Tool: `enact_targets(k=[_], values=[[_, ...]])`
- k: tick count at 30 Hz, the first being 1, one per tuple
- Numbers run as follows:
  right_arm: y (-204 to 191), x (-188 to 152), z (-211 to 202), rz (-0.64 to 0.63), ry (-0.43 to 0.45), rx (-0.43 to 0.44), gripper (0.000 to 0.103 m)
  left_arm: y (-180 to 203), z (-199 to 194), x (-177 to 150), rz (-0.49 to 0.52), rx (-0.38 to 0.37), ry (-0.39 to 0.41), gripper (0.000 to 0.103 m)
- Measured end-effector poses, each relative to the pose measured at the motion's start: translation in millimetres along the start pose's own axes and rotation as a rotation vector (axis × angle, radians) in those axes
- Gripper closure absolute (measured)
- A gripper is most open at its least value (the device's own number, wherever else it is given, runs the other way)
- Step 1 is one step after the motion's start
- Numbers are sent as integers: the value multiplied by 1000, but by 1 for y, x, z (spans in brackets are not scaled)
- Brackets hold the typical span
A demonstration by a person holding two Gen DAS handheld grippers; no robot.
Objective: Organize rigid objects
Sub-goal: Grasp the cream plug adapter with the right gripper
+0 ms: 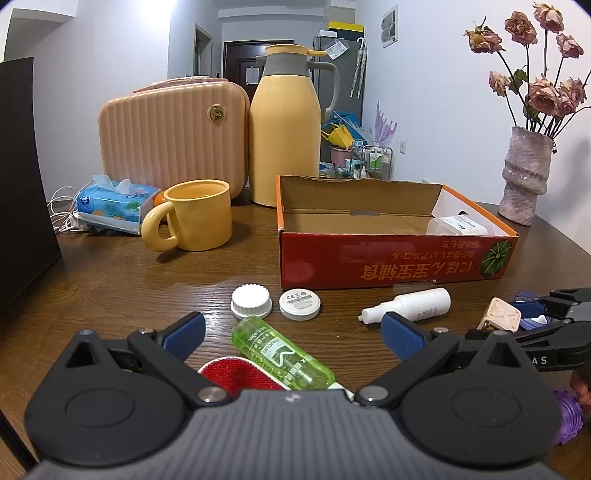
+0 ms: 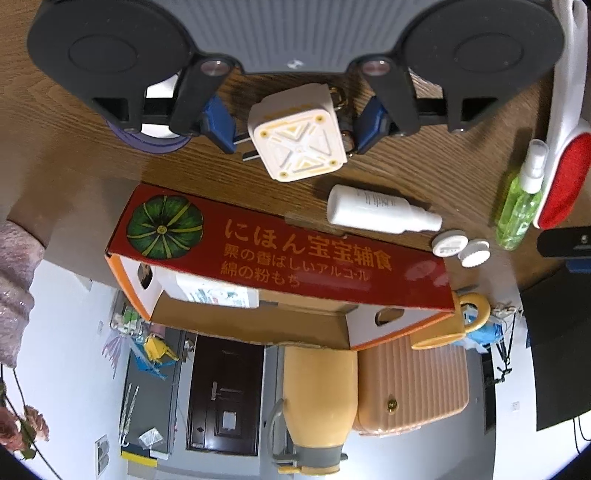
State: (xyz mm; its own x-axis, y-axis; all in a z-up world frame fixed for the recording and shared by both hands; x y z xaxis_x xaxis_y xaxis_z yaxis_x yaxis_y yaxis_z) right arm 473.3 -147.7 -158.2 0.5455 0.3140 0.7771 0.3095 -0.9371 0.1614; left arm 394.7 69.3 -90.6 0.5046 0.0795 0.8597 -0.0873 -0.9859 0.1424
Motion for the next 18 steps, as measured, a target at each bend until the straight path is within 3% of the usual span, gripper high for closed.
enact_targets(k=[9,18], values=[[6,10,-38,78,133,-56,35,-5,0,0,-9,5,-3,0],[1,-4,-84,144,210,-115,35,-4,1,-3,-4,12,-12,0]])
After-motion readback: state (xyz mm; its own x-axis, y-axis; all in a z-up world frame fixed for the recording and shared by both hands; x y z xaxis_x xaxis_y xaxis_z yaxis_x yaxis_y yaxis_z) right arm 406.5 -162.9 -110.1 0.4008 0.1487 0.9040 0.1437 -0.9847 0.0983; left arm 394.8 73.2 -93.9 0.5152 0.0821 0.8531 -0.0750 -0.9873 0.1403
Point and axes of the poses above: each gripper's, at about its wrist camera, not at the fingertips, and z roughly the way its jaws point, y to its right, x to its top, the point moved 10 cm from there along z, roughly the way its jaws point, and after that the axes turned 14 degrees about -x, right-handed, at the moved point
